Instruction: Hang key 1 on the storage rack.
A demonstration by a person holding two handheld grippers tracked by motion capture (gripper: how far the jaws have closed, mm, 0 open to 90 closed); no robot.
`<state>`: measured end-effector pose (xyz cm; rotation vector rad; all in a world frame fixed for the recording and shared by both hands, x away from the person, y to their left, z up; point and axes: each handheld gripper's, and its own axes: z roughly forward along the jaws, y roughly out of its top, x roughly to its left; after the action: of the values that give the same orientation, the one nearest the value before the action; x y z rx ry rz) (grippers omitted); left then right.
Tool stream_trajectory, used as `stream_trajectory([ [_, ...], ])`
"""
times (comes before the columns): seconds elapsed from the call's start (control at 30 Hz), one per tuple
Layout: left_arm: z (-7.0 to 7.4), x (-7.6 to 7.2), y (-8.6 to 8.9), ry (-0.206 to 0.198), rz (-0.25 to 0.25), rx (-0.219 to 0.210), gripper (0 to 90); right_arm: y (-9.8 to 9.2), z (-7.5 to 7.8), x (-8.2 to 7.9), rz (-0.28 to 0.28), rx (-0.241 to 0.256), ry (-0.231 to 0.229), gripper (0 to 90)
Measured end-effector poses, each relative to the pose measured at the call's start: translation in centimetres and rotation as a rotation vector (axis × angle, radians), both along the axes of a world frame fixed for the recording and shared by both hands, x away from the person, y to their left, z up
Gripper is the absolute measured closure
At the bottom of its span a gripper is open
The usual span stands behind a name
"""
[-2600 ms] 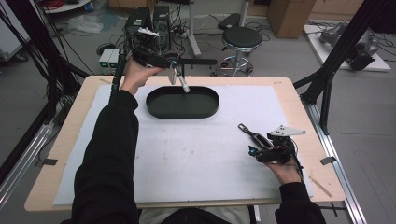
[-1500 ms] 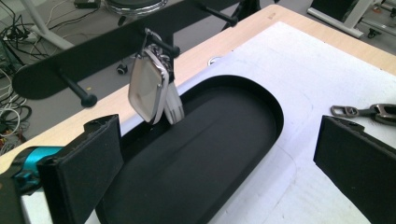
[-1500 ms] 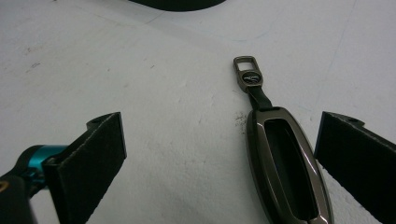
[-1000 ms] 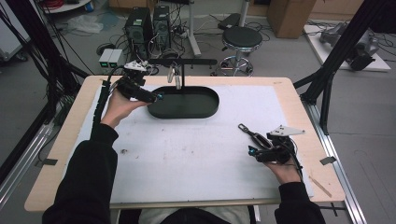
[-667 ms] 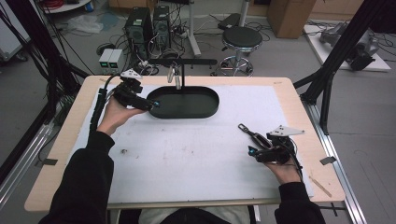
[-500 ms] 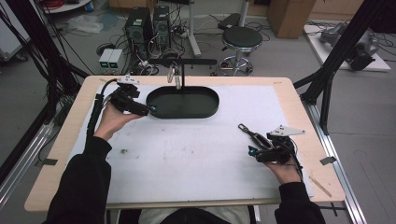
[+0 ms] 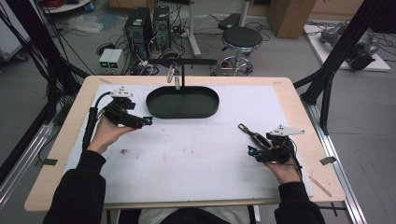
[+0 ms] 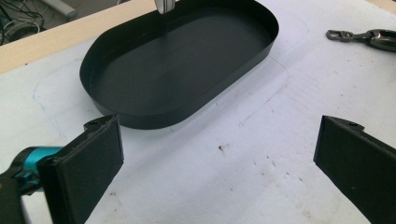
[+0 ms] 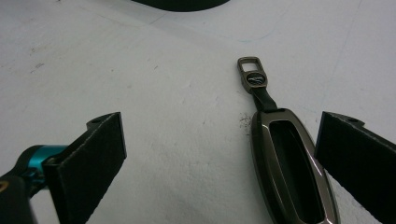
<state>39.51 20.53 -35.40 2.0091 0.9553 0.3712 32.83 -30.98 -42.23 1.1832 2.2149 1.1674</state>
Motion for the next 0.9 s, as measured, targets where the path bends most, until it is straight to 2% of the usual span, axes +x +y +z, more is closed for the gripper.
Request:
stream_trajectory([
  [0.37,-2.1,-2.5,0.7,0.027,-0.005,0.048,2.0,0.0,0.0,0.0,0.001,-0.003,0.003,1.4],
  [0.5,-2.7,-3.5,1.2,0.017,-0.001,0.016,2.0,0.0,-0.1,0.0,0.001,-0.009,0.002,1.4],
  [0.7,-3.6,-4.9,1.6,0.015,0.015,0.020,2.0,0.1,-0.1,0.1,0.000,-0.010,0.005,1.4],
  [0.9,-4.1,-5.9,2.0,0.010,0.009,0.039,2.0,0.1,-0.1,0.0,0.003,-0.010,0.004,1.4],
])
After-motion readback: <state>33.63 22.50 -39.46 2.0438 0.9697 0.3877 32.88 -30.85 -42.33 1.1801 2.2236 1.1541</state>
